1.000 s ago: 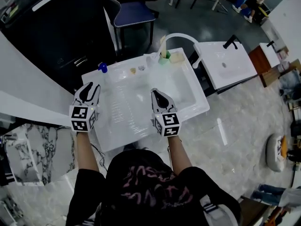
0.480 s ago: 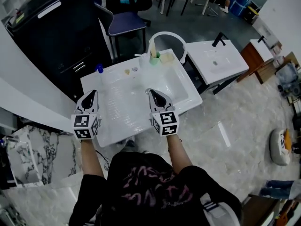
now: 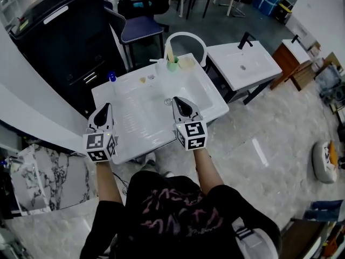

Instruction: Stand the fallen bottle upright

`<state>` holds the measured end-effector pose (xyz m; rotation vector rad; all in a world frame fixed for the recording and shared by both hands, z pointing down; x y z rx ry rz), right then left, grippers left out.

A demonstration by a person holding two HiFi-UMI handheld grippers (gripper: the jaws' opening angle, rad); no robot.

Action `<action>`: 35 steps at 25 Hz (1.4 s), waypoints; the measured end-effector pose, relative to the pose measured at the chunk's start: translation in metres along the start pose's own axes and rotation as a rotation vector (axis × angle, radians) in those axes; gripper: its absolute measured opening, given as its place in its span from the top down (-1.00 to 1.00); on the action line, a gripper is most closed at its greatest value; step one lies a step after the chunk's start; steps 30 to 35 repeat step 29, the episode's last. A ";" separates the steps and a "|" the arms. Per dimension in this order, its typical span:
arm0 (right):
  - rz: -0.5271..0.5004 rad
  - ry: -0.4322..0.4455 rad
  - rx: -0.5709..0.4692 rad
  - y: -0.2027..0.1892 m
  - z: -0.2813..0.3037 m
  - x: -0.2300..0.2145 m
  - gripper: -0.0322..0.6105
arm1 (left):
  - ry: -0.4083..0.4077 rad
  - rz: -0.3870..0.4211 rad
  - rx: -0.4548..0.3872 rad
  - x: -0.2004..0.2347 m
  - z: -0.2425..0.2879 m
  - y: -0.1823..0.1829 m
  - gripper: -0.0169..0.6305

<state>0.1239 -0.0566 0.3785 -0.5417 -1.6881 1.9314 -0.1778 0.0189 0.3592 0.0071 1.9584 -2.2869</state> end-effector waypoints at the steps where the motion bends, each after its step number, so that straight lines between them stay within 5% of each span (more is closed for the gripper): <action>1: -0.004 0.004 0.000 0.000 -0.001 0.000 0.86 | 0.011 -0.011 -0.002 0.000 -0.002 0.000 0.90; 35: -0.022 0.008 -0.003 -0.001 -0.004 -0.003 0.86 | 0.017 -0.018 -0.004 -0.011 -0.002 -0.003 0.90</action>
Point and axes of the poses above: the fingertips, and each gripper's own axes: z forward along the fingers, x to its left, y out of its top, the point moved 10 cm from there along -z, backward along the fingers, and after that the axes turned 2 degrees about y, right-handed, at the moved point
